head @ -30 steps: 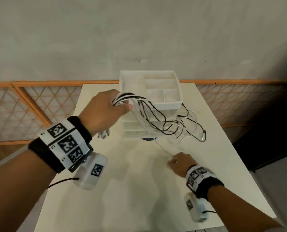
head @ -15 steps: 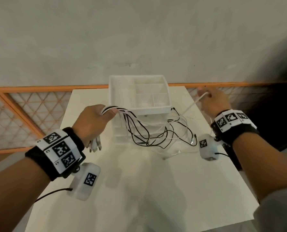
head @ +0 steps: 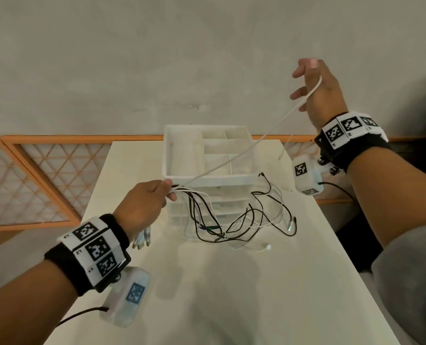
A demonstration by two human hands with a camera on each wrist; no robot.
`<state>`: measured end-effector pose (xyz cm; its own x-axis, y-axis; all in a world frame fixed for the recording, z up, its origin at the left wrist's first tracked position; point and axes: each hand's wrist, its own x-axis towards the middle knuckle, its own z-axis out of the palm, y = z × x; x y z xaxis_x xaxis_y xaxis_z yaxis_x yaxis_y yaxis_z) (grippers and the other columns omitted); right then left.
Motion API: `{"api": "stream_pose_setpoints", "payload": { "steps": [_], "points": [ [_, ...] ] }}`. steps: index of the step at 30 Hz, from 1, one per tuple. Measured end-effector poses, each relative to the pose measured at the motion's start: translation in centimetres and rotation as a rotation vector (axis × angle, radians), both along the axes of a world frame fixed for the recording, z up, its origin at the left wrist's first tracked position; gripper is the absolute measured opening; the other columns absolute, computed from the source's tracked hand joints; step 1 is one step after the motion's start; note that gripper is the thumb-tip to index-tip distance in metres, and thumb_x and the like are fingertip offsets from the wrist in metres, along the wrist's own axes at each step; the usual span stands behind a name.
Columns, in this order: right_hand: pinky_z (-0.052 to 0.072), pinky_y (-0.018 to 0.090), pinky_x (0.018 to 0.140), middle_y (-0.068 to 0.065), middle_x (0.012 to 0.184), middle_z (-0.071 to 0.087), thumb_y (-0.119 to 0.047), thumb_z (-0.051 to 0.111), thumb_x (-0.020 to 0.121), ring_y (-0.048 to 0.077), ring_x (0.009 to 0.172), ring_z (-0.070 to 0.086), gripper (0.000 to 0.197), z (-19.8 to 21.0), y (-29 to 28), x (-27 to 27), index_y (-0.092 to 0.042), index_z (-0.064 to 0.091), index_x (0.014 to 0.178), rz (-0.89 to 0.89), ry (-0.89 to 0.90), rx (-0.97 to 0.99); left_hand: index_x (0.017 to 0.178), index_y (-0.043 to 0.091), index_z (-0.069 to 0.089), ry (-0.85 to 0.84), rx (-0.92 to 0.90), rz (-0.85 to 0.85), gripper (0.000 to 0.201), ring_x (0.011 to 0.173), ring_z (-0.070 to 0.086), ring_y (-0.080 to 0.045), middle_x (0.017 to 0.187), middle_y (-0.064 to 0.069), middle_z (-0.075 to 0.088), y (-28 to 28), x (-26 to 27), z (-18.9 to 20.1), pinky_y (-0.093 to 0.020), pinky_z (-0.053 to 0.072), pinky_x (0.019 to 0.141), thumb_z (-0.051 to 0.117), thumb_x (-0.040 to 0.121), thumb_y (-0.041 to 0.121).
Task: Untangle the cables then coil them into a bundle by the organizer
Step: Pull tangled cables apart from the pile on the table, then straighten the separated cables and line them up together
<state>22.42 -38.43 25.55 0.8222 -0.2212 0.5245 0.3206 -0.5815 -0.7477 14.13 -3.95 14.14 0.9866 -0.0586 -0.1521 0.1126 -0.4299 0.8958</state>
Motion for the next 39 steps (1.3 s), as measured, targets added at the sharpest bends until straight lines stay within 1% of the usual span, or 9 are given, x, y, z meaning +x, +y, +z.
{"api": "stream_pose_setpoints", "payload": {
  "steps": [6,11,19,22,25,27,31,36,39],
  "points": [
    [0.052,0.043,0.089,0.008,0.121,0.062,-0.039,0.051,0.092,0.027,0.096,0.062,0.026,-10.6,-0.7,-3.3,-0.025,0.063,0.110,0.023,0.298,-0.151,0.085,0.011,0.073,-0.066,-0.051,-0.001,0.045,0.048,0.034,-0.011,0.057,0.007,0.041,0.0,-0.1,-0.3,-0.030,0.029,0.052,0.044,0.102,0.042],
    [0.050,0.023,0.089,-0.004,0.122,0.064,0.000,0.049,0.085,0.015,0.098,0.059,0.072,-21.4,-0.5,-11.7,-0.036,0.041,0.146,0.172,1.037,-0.521,0.084,0.008,0.073,-0.049,-0.149,0.034,0.046,0.048,0.027,-0.012,0.051,0.011,0.038,0.4,-0.7,-0.6,-0.027,0.026,0.052,0.047,0.101,0.041],
    [0.050,0.016,0.063,-0.004,0.061,0.066,-0.043,0.079,0.080,0.001,0.052,0.057,0.063,-14.1,11.1,-16.0,-0.050,0.047,0.133,0.345,0.604,-0.046,0.084,0.003,0.065,0.028,-0.030,-0.293,0.047,0.050,0.032,-0.011,0.052,0.013,0.038,-2.6,-4.7,-0.7,-0.026,0.031,0.049,0.047,0.100,0.043],
    [0.057,0.030,0.064,-0.008,0.062,0.064,-0.043,0.069,0.086,0.007,0.054,0.060,0.017,-16.2,13.8,-17.1,-0.028,0.066,0.093,0.350,0.748,-0.153,0.064,0.007,0.048,-0.108,0.036,-0.413,0.046,0.049,0.032,-0.005,0.053,0.013,0.035,-3.1,-6.1,0.2,-0.017,0.033,0.050,0.049,0.100,0.036],
    [0.051,0.025,0.048,0.000,0.061,0.066,-0.039,0.060,0.092,0.012,0.044,0.060,0.024,-18.6,11.0,-16.8,-0.018,0.061,0.079,0.396,1.168,-0.257,0.060,0.014,0.039,-0.116,0.071,-0.446,0.046,0.048,0.030,-0.006,0.055,0.011,0.031,-1.5,-7.1,0.9,-0.014,0.031,0.050,0.049,0.098,0.037],
    [0.048,0.023,0.051,0.002,0.065,0.070,-0.034,0.061,0.088,0.019,0.056,0.067,0.019,-18.9,8.0,-15.6,-0.019,0.061,0.076,0.245,1.086,-0.379,0.065,0.015,0.053,-0.026,0.240,-0.490,0.045,0.048,0.035,-0.006,0.052,0.011,0.036,-0.5,-7.8,0.3,-0.014,0.031,0.051,0.046,0.097,0.045],
    [0.048,0.029,0.059,-0.002,0.066,0.065,-0.020,0.076,0.078,0.027,0.062,0.061,0.015,-19.5,5.4,-13.9,-0.022,0.067,0.091,-0.131,0.310,-0.475,0.081,0.016,0.062,0.125,0.414,-0.388,0.041,0.050,0.045,-0.004,0.064,0.006,0.048,-0.8,-8.5,-3.2,-0.014,0.034,0.048,0.040,0.102,0.043],
    [0.050,0.037,0.097,-0.002,0.118,0.065,-0.040,0.070,0.085,0.024,0.110,0.062,0.073,-24.0,5.5,-17.2,-0.041,0.034,0.149,0.079,0.969,-0.486,0.087,0.006,0.055,-0.016,0.476,-0.302,0.041,0.068,0.051,-0.026,0.072,-0.006,0.057,-1.6,-9.0,-5.5,-0.035,0.041,0.065,0.037,0.104,0.038],
    [0.051,0.033,0.090,-0.002,0.120,0.060,-0.028,0.072,0.080,0.019,0.104,0.061,0.055,-23.7,8.7,-19.4,-0.029,0.056,0.133,0.139,0.506,-0.362,0.087,0.005,0.055,-0.009,0.475,-0.350,0.042,0.072,0.054,-0.028,0.075,-0.010,0.060,-1.5,-9.4,-5.7,-0.038,0.042,0.070,0.039,0.103,0.039]
  ]
}}
